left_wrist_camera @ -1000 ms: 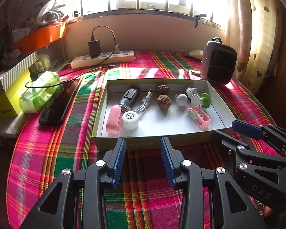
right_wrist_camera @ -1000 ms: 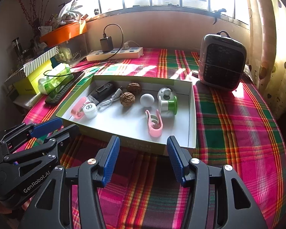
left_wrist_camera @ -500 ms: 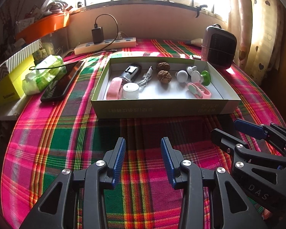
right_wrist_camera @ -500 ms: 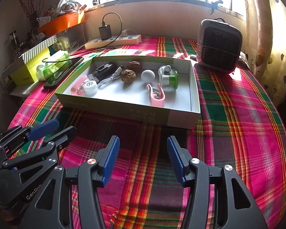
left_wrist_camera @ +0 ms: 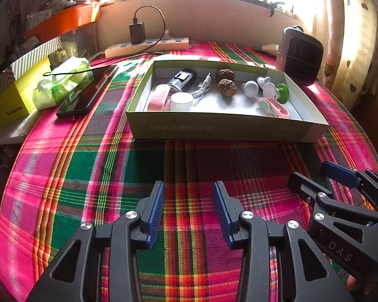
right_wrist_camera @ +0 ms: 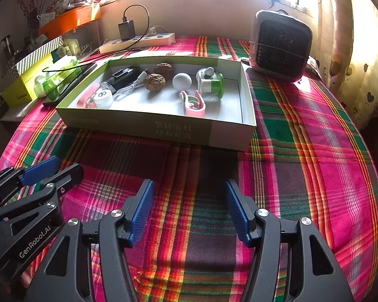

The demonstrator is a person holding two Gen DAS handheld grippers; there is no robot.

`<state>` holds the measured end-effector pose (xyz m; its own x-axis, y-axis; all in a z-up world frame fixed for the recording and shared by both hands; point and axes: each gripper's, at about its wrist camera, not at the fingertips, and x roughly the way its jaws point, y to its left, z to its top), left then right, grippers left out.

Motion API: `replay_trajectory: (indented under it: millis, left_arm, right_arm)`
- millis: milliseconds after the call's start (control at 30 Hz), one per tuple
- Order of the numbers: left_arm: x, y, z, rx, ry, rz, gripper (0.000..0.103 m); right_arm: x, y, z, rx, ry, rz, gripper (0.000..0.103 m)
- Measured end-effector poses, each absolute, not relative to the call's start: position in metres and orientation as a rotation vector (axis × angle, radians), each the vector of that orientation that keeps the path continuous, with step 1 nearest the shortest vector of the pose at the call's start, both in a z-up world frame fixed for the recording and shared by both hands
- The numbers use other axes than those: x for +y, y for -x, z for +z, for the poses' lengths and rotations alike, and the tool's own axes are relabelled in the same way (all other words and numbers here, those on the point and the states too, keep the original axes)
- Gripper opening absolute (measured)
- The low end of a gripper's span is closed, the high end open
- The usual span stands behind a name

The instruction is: Organize objects

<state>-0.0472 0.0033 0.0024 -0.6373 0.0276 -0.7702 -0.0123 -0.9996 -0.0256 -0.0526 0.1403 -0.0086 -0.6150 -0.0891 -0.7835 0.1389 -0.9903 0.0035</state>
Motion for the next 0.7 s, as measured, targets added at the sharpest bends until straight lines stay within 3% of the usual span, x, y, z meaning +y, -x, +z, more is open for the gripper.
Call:
replay_trajectory:
  millis: [133,700]
  left_arm:
    - [0.0046,0.0478,0.0022,-0.012,1.331,2.821,0.041]
    - [0.0081,0.0493,0.0024,-0.010,1.344,2.836,0.044]
  right_arm:
    - [0.1436,0.0546,-0.0092,0.072,-1.324,-2.721,0.066]
    - [0.1443,0.0585,-0.0105,0.082,-1.333,-2.711,0.074]
